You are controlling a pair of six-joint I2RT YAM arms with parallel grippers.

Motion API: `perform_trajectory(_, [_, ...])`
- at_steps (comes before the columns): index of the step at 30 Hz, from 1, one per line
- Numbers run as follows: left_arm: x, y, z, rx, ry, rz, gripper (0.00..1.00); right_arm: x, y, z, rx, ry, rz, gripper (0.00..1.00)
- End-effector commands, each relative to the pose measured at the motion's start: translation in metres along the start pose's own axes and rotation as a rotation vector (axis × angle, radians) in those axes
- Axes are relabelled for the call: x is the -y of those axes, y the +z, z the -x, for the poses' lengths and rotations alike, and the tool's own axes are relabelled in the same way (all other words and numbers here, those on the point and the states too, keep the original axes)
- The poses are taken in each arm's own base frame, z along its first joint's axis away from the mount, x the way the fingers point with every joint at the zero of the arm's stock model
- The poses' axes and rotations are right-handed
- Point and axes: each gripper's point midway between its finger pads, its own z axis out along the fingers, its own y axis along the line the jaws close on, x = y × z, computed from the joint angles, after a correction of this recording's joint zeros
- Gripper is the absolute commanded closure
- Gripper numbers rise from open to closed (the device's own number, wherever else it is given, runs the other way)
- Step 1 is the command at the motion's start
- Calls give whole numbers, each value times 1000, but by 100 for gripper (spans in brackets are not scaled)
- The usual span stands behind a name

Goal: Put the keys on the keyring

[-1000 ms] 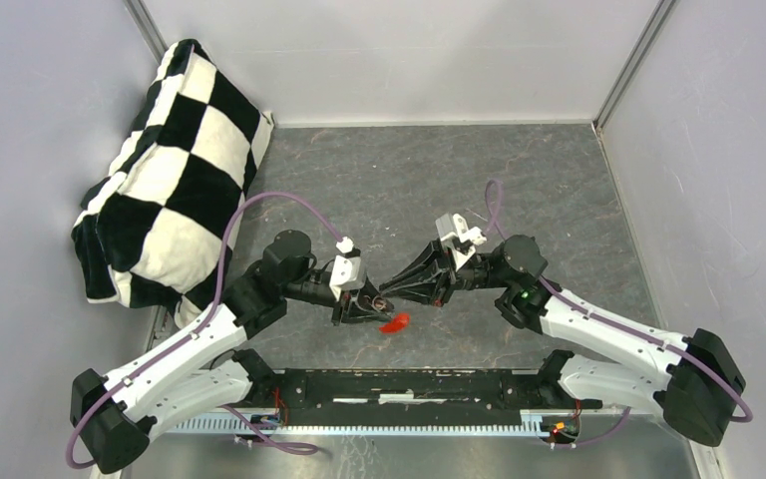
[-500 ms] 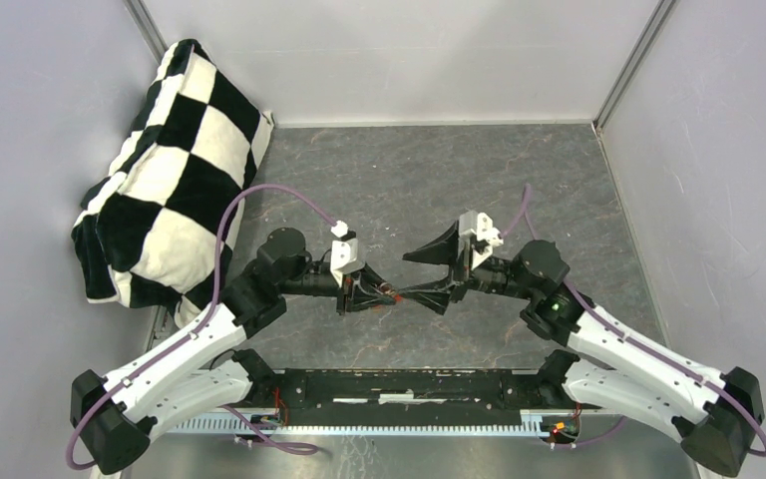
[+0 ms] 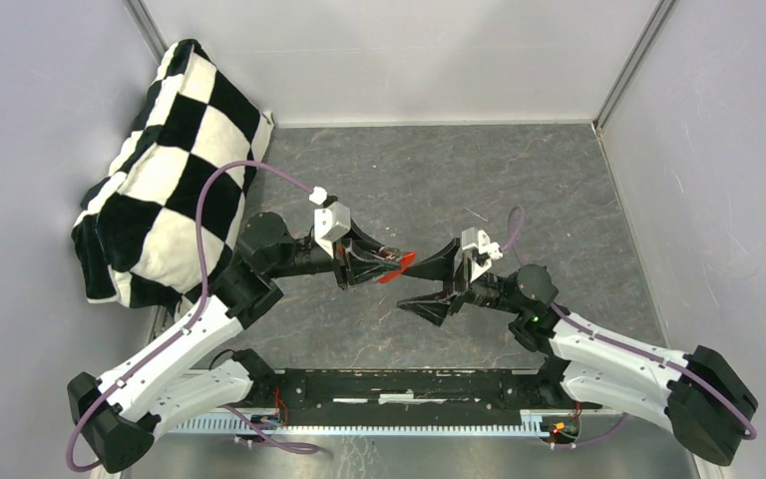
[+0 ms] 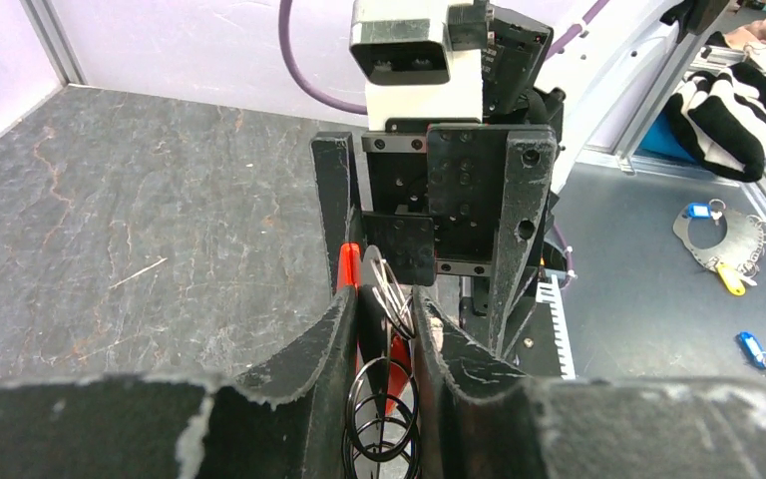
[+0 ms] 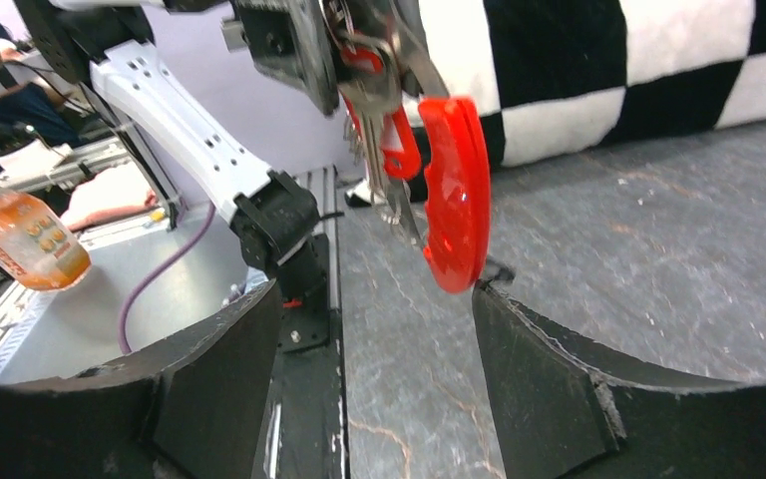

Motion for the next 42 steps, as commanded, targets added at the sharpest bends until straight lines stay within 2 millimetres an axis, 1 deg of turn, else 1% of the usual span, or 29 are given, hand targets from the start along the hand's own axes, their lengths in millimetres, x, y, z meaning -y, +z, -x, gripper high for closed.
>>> perform_trajectory(1, [1,0,31,71,-5,7,98,-20,9,53,202,-67,104,24])
perform_trajectory(6, [8,-1,34,71,-8,-21,98,-21,11,66,272,-76,115,27])
perform_trajectory(9, [10,-2,38,79,-4,-29,98,-28,15,72,290,-64,162,34])
perform_trajectory(10, [10,-2,39,82,-5,-29,98,-29,16,70,284,-56,179,40])
perform_trajectory(12, [11,-2,40,86,-4,-32,98,-34,18,71,282,-47,217,55])
perform_trajectory(13, [12,-2,41,87,-4,-33,98,-36,19,70,273,-43,233,66])
perform_trajectory(14, [13,-3,42,90,2,-34,98,-38,20,67,255,-42,251,81])
perform_trajectory(15, [14,-5,44,92,10,-34,98,-37,21,63,229,-40,251,94])
perform_trajectory(16, [14,-6,44,89,18,-35,98,-33,22,56,188,-28,231,99])
perform_trajectory(18, [15,-9,43,70,50,-30,97,-25,22,48,109,-40,182,99])
perform_trajectory(19, [12,-10,38,46,77,-16,81,-16,21,37,30,-48,133,99])
perform_trajectory(20, [8,-14,36,20,106,10,51,-8,21,37,-26,-91,83,99])
perform_trajectory(21, [1,-18,26,-27,147,45,15,3,18,30,-117,-96,12,99])
perform_trajectory(22, [-6,-22,17,-69,179,80,2,11,14,29,-180,-134,-36,99])
perform_trajectory(23, [-31,-41,-16,-229,308,196,0,33,-9,16,-469,-154,-182,99])
perform_trajectory(24, [-37,-47,-23,-267,340,224,0,40,-14,14,-544,-159,-218,99])
perform_trajectory(27, [-47,-63,-39,-385,435,255,0,54,-41,-4,-824,-159,-337,99])
perform_trajectory(28, [-50,-66,-42,-405,457,264,0,57,-49,-11,-918,-192,-380,99])
perform_trajectory(30, [-62,-73,-43,-434,501,323,0,64,-63,-12,-1106,-312,-487,99])
perform_trajectory(31, [-70,-78,-43,-447,518,374,0,66,-70,-16,-1214,-352,-515,99])
perform_trajectory(32, [-75,-80,-43,-447,530,402,0,67,-71,-15,-1267,-380,-533,99])
perform_trajectory(33, [-84,-87,-40,-447,549,461,0,67,-68,-17,-1299,-405,-538,99])
perform_trajectory(36, [-100,-105,-36,-409,564,612,0,67,-59,-18,-1318,-444,-553,99])
perform_trajectory(37, [-103,-111,-40,-403,557,641,0,68,-58,-20,-1333,-453,-558,99])
perform_trajectory(39, [-105,-122,-49,-400,541,679,0,64,-53,-29,-1359,-459,-525,99])
perform_trajectory(40, [-106,-126,-58,-407,528,688,0,62,-51,-35,-1377,-470,-514,99])
perform_trajectory(42, [-106,-133,-68,-407,507,700,0,59,-50,-46,-1414,-483,-485,99])
